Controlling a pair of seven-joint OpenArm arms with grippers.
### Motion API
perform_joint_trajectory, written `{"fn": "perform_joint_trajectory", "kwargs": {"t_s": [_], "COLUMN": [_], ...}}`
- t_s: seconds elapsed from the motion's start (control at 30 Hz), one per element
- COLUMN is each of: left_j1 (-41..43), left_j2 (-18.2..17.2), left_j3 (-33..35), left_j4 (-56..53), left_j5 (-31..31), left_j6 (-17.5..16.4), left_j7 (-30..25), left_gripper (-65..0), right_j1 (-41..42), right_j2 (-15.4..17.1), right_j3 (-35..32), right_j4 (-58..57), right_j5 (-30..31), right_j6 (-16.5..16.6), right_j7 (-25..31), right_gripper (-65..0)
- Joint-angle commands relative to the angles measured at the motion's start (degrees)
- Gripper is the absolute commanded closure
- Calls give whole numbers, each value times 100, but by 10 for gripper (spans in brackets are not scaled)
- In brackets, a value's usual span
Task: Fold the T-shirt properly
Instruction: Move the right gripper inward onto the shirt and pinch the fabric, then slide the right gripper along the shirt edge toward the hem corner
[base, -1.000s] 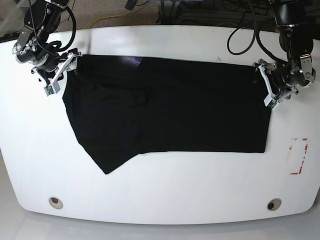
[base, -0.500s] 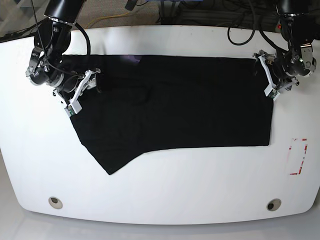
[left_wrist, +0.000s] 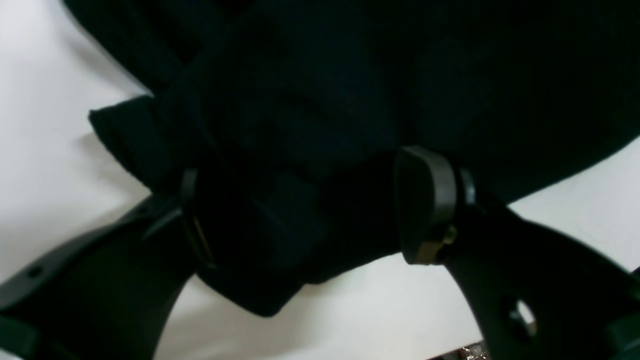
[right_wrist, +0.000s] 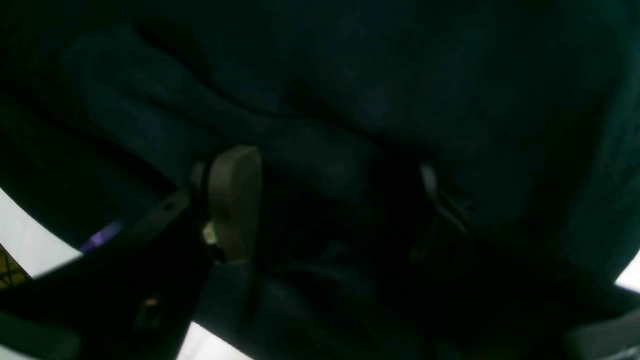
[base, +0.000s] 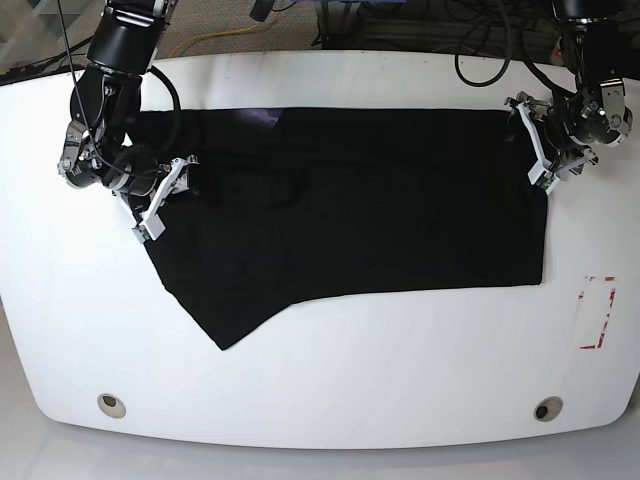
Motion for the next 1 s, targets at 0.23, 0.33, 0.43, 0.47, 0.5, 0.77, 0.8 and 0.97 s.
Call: {"fn": "perform_joint_trajectory", "kwargs": {"t_s": [0.23, 0.33, 0.43, 0.47, 0.5, 0.77, 0.8, 0.97], "left_j1": [72, 63, 63, 63, 63, 63, 63, 72], "left_j2": [-31, -31, -31, -31, -31, -39, -48, -48], "left_j3": [9, 9, 9, 9, 9, 9, 18, 18], "left_j4": [-33, -33, -33, -42, -51, -68, -68, -68], "left_j5": [153, 162, 162, 162, 162, 171, 171, 171], "left_j6": [-28, -28, -28, -28, -28, -28, -28, -28], "left_j7": [340, 340, 340, 340, 340, 340, 340, 340], "left_gripper": [-438, -438, -438, -438, -438, -438, -438, -438], "right_j1": [97, 115, 132, 132, 132, 158, 238, 484], "right_j2": [-95, -130, -138, -130, -130, -121, -121, -130], "right_j3": [1, 1, 1, 1, 1, 1, 1, 1], "right_j4": [88, 105, 105, 105, 123, 712, 685, 325], "right_j5": [-380, -564, -644, -626, -591, -503, -503, -608], "right_j6": [32, 32, 32, 32, 32, 32, 32, 32], "right_j7": [206, 206, 241, 241, 250, 250, 259, 294], "right_gripper": [-263, -108, 0, 0, 0, 0, 0, -27]}}
